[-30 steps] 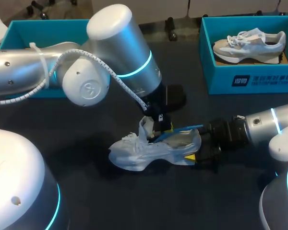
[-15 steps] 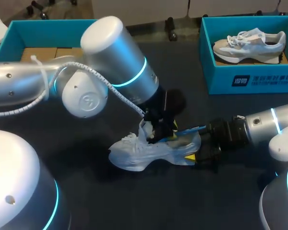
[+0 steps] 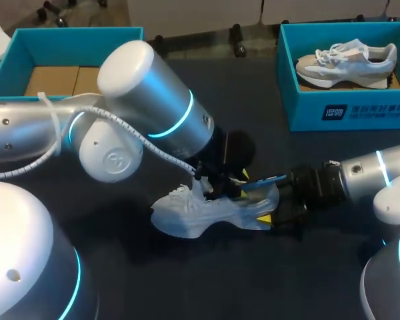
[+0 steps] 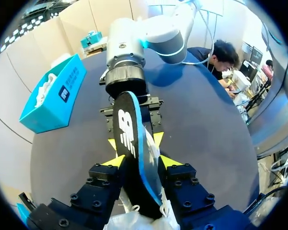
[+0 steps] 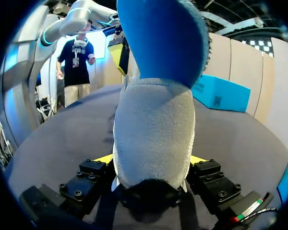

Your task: Take the shoe out of the shoebox, open the shoe tongue, remove and reinsert the insole, then place the shoe into the shoebox

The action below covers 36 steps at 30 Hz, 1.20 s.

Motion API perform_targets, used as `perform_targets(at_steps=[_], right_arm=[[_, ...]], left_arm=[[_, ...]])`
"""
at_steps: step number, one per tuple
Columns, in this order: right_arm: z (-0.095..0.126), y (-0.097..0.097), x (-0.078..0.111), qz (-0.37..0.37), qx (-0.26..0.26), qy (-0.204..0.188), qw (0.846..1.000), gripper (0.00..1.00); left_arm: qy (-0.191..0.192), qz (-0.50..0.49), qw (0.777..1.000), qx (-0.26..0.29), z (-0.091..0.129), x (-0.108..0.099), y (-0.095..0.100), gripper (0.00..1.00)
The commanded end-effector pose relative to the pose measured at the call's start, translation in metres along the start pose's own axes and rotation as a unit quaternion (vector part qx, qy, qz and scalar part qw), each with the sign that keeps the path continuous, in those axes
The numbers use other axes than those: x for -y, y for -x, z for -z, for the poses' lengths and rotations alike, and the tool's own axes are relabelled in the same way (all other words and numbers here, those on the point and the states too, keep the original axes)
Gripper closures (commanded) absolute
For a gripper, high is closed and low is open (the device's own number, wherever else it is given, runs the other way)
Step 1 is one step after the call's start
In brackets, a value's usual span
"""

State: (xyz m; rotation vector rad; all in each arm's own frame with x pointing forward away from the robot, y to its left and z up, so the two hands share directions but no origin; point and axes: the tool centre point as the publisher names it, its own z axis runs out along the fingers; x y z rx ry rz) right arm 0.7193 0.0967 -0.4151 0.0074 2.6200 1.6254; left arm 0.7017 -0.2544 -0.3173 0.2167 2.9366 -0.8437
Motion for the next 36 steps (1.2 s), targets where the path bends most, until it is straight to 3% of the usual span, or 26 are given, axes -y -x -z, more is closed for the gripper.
perform_targets(at_steps=[1,14,18,20,25,36], right_arm=[[0.000,0.000,0.000,0.000,-0.001,-0.003,1.000,1.00],[0.000,0.000,0.000,0.000,-0.001,-0.003,1.000,1.00],[0.000,0.000,0.000,0.000,-0.001,-0.003,1.000,1.00],[0.000,0.000,0.000,0.000,-0.001,-0.003,1.000,1.00],[0.000,0.000,0.000,0.000,-0.001,-0.003,1.000,1.00],[0.000,0.000,0.000,0.000,-0.001,-0.003,1.000,1.00]], left_arm=[[-0.003,0.000,1.000,0.011,-0.011,0.001,-0.001,0.57],[0.012,0.007,0.999,0.029,-0.029,0.001,0.008,0.64],[0.016,0.012,0.999,0.031,-0.032,0.001,0.010,0.93],[0.017,0.013,0.999,0.031,-0.033,0.000,0.011,1.00],[0.018,0.022,0.999,0.027,-0.031,-0.001,0.012,1.00],[-0.004,0.064,0.998,-0.002,0.004,0.014,0.015,1.00]])
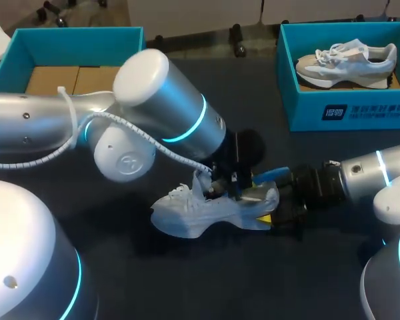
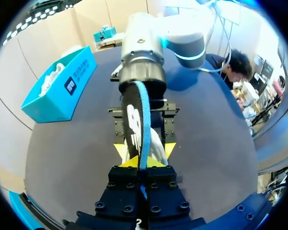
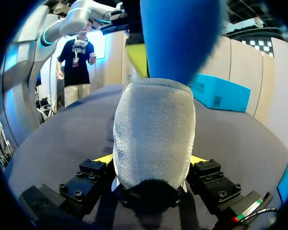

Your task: Take the shoe out of the shoebox, open the shoe tongue, remove and reinsert the insole, then place the shoe into the shoebox

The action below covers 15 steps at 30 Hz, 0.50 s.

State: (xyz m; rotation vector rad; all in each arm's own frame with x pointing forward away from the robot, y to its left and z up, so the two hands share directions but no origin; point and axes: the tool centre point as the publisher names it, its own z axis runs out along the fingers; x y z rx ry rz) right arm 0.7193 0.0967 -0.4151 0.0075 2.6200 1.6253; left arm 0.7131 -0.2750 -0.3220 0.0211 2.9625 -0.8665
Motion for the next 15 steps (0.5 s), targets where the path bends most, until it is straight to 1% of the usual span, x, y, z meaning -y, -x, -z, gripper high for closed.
perform_targets(at_steps=[1,8,15], right_arm=[[0.000,0.000,0.000,0.000,-0.001,-0.003,1.000,1.00],[0.000,0.000,0.000,0.000,-0.001,-0.003,1.000,1.00],[0.000,0.000,0.000,0.000,-0.001,-0.003,1.000,1.00]], left_arm=[[-0.007,0.003,1.000,-0.015,0.023,0.004,0.002,1.00],[-0.025,0.014,0.999,-0.046,0.050,0.027,-0.002,1.00],[-0.063,0.039,0.994,-0.080,0.077,0.053,-0.008,1.00]])
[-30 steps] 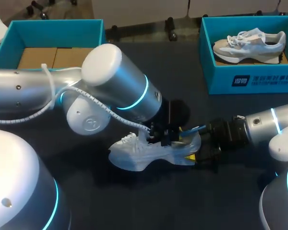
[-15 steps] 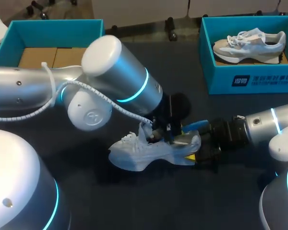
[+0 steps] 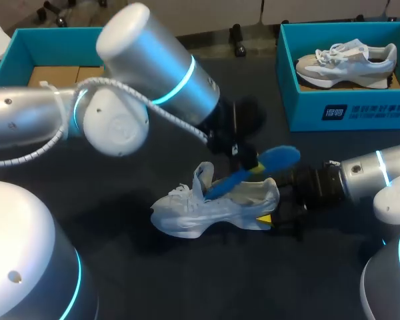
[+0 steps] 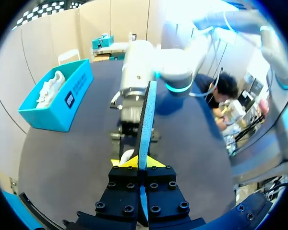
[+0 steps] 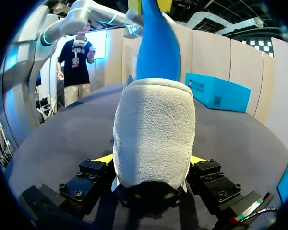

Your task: Take the shoe out of the shoebox, open the shoe tongue, remove and reinsert the insole, then place the shoe into the shoebox

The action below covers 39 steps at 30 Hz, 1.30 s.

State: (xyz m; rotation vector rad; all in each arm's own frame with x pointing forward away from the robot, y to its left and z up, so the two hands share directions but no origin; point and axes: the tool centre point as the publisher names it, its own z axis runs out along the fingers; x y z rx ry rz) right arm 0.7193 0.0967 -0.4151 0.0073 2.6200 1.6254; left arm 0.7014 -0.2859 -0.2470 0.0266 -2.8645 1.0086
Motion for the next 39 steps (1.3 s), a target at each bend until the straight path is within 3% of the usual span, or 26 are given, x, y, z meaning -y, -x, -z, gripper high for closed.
perform_targets(at_steps=[1,24,39], right_arm=[[0.000,0.000,0.000,0.000,-0.001,-0.003,1.000,1.00],[0.000,0.000,0.000,0.000,-0.001,-0.003,1.000,1.00],[0.000,0.000,0.000,0.000,-0.001,-0.003,1.000,1.00]], left_arm=[[-0.018,0.002,1.000,-0.014,0.022,0.009,-0.005,1.00],[-0.151,0.067,0.986,-0.013,0.086,0.105,-0.050,1.00],[-0.240,0.110,0.958,-0.107,0.112,0.150,-0.073,1.00]])
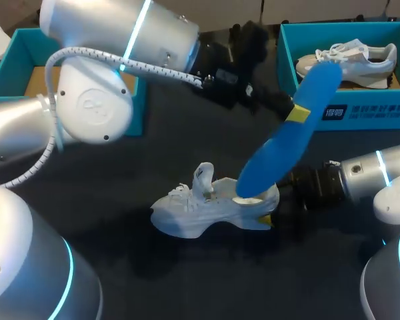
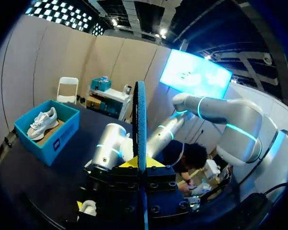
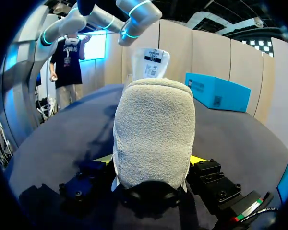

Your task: Take the shoe out of the shoebox, open the shoe tongue, remove and reinsert the insole, then place the shoe into the shoebox

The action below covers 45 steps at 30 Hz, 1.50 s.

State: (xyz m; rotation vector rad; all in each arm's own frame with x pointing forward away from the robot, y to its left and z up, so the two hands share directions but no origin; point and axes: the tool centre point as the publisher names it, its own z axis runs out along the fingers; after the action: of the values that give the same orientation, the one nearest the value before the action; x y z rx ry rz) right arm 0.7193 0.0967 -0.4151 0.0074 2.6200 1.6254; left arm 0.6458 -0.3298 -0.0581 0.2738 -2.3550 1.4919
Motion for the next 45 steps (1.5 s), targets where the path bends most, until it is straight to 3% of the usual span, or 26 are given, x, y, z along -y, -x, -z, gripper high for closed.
perform_targets(at_steps=[1,6,12,34,37,38,39,45], right_arm=[[0.000,0.000,0.000,0.000,-0.001,-0.003,1.000,1.00],[0.000,0.000,0.000,0.000,-0.001,-0.003,1.000,1.00],[0.000,0.000,0.000,0.000,-0.001,-0.003,1.000,1.00],[0.000,0.000,0.000,0.000,-0.001,-0.003,1.000,1.00],[0.000,0.000,0.000,0.000,-0.001,-0.003,1.000,1.00],[0.000,0.000,0.000,0.000,-0.001,-0.003,1.000,1.00],[0.000,0.000,0.000,0.000,-0.001,-0.003,1.000,1.00],[0.000,0.000,0.000,0.000,-0.001,-0.003,1.000,1.00]], left_arm=[[-0.021,0.003,0.999,-0.025,-0.002,0.002,0.000,1.00],[-0.057,0.035,0.995,-0.075,0.003,0.012,-0.008,1.00],[-0.087,0.052,0.990,-0.097,0.008,0.019,-0.013,1.00],[-0.090,0.058,0.988,-0.113,0.009,0.021,-0.013,1.00],[-0.114,0.100,0.982,-0.116,0.009,0.019,-0.013,1.00],[-0.145,0.045,0.986,-0.076,0.016,0.025,-0.015,1.00],[-0.157,0.047,0.984,-0.071,0.017,0.030,-0.013,1.00],[-0.187,0.101,0.972,-0.103,0.042,0.040,-0.034,1.00]])
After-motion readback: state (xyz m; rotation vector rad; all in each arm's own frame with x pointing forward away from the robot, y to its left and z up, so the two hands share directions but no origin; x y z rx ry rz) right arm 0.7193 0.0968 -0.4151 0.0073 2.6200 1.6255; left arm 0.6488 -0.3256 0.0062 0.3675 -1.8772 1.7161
